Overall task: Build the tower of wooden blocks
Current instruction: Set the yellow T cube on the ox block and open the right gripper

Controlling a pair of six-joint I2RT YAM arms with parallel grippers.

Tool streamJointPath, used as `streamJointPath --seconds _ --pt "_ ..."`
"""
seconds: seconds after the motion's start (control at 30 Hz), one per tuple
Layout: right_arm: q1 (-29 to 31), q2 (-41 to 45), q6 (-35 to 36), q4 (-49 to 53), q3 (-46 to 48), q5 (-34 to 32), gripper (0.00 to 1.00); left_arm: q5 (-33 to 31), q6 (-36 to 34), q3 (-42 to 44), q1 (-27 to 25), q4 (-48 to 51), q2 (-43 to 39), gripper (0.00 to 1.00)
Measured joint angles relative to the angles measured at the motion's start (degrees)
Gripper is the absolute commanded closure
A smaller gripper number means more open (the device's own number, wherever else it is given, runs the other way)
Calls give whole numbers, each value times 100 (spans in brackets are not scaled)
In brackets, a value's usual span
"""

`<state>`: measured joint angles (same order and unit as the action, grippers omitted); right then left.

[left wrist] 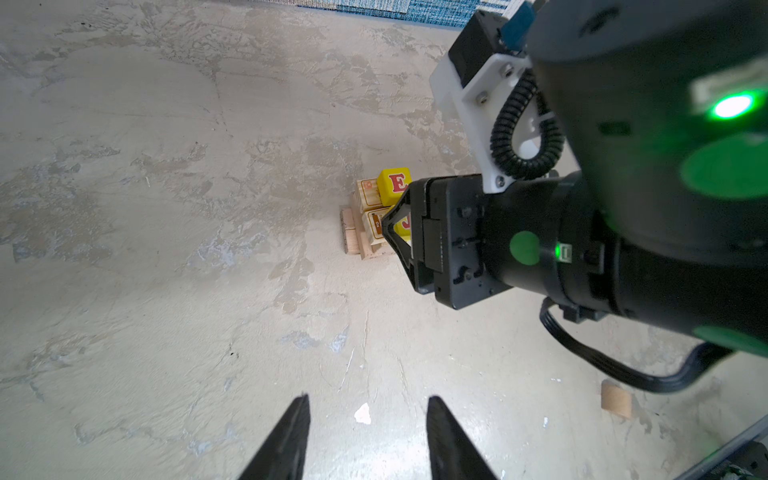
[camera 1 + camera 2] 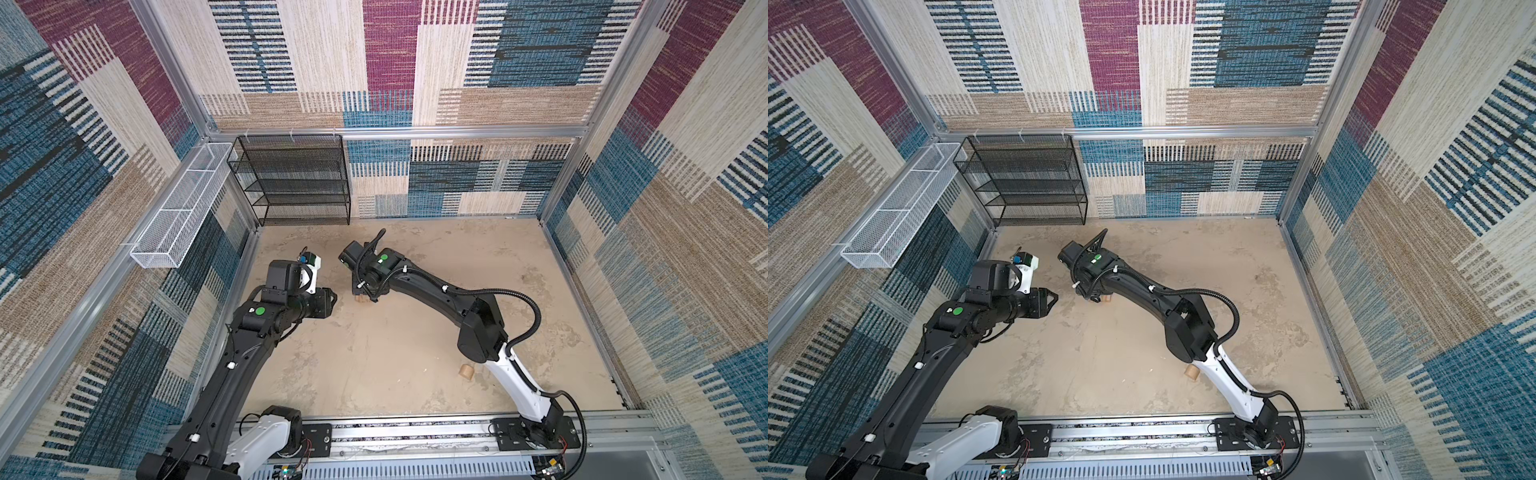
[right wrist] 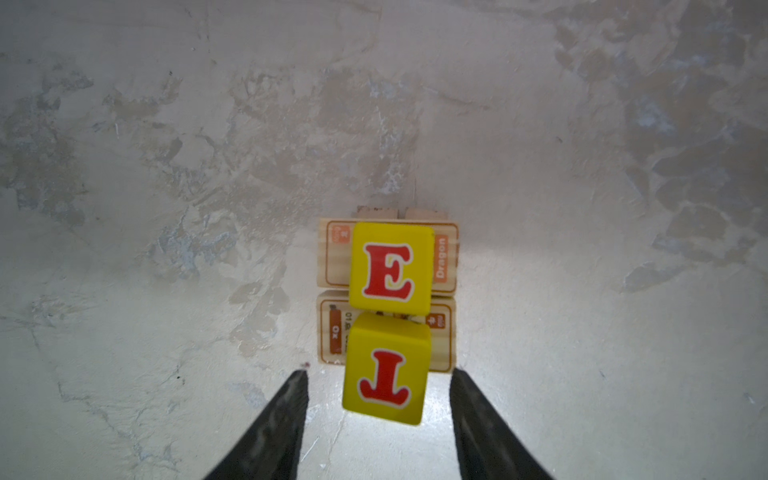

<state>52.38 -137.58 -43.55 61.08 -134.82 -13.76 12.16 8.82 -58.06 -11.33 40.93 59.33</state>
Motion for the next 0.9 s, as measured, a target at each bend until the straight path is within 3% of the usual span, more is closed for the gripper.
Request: streamJointPath --seconds 0.17,0.33,0.43,0.5,0.67,0.77,0.9 --pt "-2 205 181 -39 59 216 37 -42 0 0 13 -2 15 59" --pt "0 1062 367 -365 946 415 39 -133 17 92 24 -72 129 76" --pt "0 1746 522 -763 1869 435 51 -94 151 195 55 -177 284 90" --pt "0 2264 671 -1257 2767 487 65 90 310 254 94 -269 476 100" --pt "0 3484 892 -2669 5233 820 99 942 1040 531 157 -874 1187 100" --pt "-2 3792 938 -3346 6011 938 100 1541 1554 824 155 -1373 1604 100" --pt "-22 3716 1045 -3995 6299 1132 100 2140 2092 903 155 -1982 2190 100"
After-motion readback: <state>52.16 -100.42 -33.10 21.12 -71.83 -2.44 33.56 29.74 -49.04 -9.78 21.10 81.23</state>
